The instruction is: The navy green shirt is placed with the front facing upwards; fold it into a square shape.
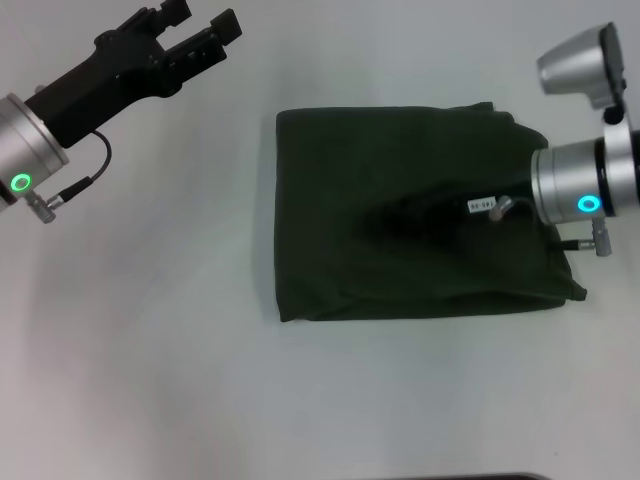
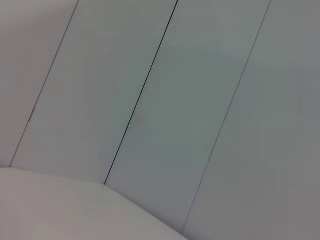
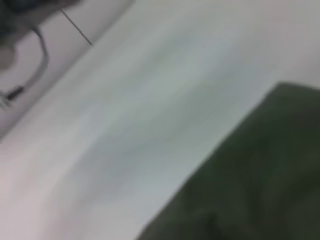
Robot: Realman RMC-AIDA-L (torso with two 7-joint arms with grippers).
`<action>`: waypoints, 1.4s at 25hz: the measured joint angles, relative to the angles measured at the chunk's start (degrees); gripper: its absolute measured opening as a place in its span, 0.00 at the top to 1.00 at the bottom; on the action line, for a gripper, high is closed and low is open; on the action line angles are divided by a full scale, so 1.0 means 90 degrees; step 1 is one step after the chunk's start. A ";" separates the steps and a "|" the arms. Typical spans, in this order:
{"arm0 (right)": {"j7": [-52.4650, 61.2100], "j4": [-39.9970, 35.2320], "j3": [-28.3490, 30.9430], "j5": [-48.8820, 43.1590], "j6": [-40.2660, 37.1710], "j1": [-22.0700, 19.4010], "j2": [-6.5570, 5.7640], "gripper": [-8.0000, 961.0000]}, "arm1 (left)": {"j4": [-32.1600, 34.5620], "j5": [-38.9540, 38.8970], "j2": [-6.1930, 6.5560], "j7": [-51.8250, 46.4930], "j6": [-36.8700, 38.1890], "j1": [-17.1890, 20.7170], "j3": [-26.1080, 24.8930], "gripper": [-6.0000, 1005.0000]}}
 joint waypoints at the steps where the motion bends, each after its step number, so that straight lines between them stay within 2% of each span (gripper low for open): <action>1: -0.0032 -0.0069 0.0003 0.0080 -0.0099 -0.0026 -0.0009 0.91 | 0.0000 0.0000 0.0000 0.0001 -0.0004 -0.0001 0.0000 0.12; 10: -0.0361 -0.0229 -0.0242 0.0173 -0.0729 0.0041 0.0023 0.93 | -0.0004 0.0000 0.0000 0.0004 -0.0020 0.0003 -0.0009 0.12; 19: -0.0058 -0.0123 -0.0654 0.0009 -0.0545 -0.0016 0.0000 0.93 | -0.0004 0.0000 0.0000 0.0005 -0.0020 -0.0003 -0.0010 0.12; 28: 0.0231 -0.0192 -0.0608 -0.0327 -0.0425 -0.0275 -0.0055 0.93 | -0.0004 0.0000 0.0000 0.0005 -0.0015 -0.0014 -0.0009 0.12; 35: -0.0395 -0.0452 -0.0223 -0.0272 -0.0855 -0.0427 -0.0023 0.93 | -0.0004 0.0000 -0.0009 0.0005 -0.0015 -0.0033 -0.0010 0.12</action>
